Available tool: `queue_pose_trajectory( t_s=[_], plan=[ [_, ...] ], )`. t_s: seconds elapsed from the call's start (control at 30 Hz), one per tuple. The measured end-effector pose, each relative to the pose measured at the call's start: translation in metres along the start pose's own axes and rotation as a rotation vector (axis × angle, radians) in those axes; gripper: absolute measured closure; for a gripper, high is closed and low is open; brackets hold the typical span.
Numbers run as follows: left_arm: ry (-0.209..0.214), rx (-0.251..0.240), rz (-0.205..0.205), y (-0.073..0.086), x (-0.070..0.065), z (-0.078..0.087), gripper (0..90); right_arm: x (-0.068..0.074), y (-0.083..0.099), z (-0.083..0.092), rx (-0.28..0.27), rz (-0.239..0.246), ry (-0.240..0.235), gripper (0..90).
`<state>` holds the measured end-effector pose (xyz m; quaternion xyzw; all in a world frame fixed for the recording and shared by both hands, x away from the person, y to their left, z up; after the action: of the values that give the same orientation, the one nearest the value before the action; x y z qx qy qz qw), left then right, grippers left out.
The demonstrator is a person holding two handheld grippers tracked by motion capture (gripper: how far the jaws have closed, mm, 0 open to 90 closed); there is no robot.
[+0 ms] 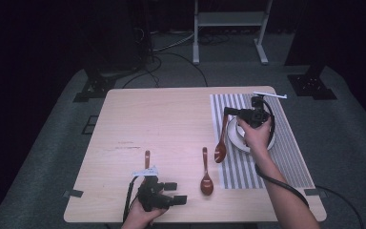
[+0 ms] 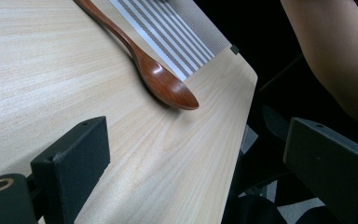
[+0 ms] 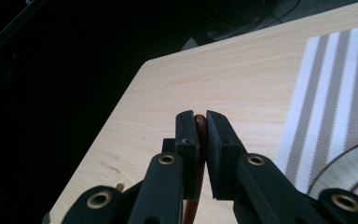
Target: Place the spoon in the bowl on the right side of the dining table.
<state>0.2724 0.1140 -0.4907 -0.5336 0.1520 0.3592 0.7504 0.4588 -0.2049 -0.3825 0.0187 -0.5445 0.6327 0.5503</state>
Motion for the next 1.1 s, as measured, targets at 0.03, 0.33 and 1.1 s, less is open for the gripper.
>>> queue_pose_trajectory(
  t_s=[0.03, 0.33, 1.1],
  plan=[
    [0.000, 0.000, 0.000, 0.000, 0.000, 0.000, 5.9, -0.002, -0.002, 0.002, -0.006, -0.002, 0.007, 83.6],
    [-0.002, -0.003, 0.002, 0.000, 0.000, 0.000, 5.9, -0.019, -0.020, 0.020, -0.060, -0.036, 0.069, 83.6],
    [-0.001, -0.009, 0.001, -0.001, 0.000, 0.001, 5.9, -0.065, -0.047, 0.059, -0.181, -0.126, 0.211, 83.5]
  ],
)
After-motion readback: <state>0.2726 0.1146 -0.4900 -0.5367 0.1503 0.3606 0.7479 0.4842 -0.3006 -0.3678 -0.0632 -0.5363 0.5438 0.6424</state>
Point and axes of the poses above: each handheld gripper's, and its own axes: z roughly backward along the jaws, y roughly out of its underside, x roughly to its left, the point moved 3 cm from there along -z, roughly forward along the jaws, and after that the axes turned 1 degree about x, right-handed, at the moved point
